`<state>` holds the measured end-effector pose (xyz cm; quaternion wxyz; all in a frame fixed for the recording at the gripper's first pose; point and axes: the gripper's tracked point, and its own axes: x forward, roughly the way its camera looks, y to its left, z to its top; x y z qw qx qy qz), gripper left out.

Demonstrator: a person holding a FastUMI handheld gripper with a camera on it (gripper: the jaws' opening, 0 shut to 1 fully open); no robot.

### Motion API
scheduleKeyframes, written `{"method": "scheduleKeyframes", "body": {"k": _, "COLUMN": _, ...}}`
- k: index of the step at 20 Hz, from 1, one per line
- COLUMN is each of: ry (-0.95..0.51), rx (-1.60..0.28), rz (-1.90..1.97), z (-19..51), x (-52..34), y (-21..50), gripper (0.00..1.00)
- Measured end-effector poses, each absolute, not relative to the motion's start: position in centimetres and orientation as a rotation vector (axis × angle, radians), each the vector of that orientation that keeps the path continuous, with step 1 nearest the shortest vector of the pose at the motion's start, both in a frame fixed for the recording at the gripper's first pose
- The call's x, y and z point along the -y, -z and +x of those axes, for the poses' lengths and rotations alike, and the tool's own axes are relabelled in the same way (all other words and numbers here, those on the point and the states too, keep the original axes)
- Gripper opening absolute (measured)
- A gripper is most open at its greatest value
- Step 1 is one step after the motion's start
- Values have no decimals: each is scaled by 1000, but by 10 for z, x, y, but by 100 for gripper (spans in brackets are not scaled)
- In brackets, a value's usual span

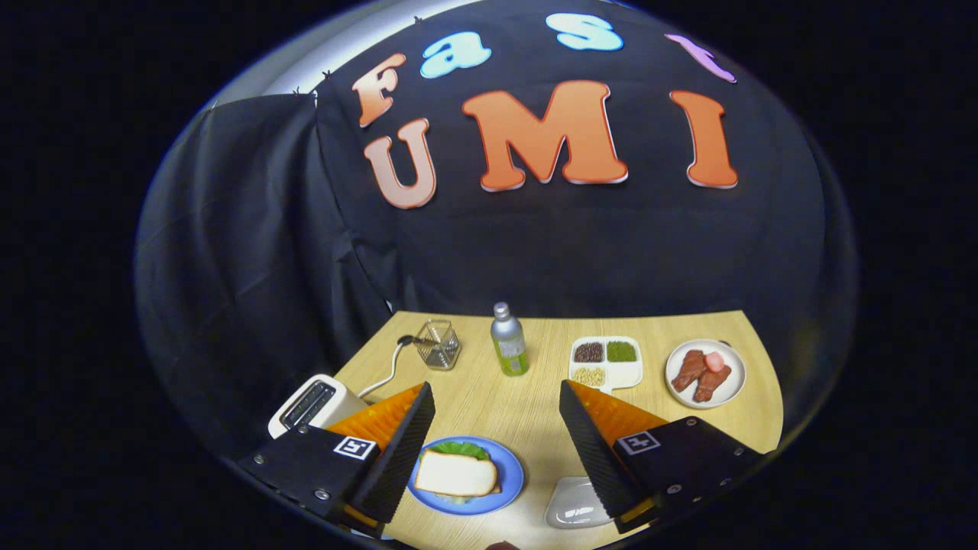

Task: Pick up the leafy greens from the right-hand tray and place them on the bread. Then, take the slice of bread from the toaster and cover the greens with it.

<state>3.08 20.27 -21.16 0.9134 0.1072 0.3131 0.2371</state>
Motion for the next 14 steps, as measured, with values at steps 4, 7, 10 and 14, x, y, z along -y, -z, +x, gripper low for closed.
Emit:
{"method": "scheduleKeyframes", "body": {"k": 4, "ry": -444, "rx": -485, "rz": 220, "z": 41, "x": -178, "y": 144, "gripper": 98}}
{"method": "scheduleKeyframes", "body": {"k": 7, "ry": -399, "rx": -375, "rz": 194, "z": 45, "x": -158, "y": 99, "gripper": 98}}
{"method": "scheduleKeyframes", "body": {"k": 10, "ry": -343, "rx": -259, "rz": 176, "z": 46, "x": -137, "y": 53, "gripper": 98}}
{"method": "scheduleKeyframes", "body": {"k": 14, "ry": -248, "rx": -148, "rz": 108, "z": 34, "x": -100, "y": 14, "gripper": 98}}
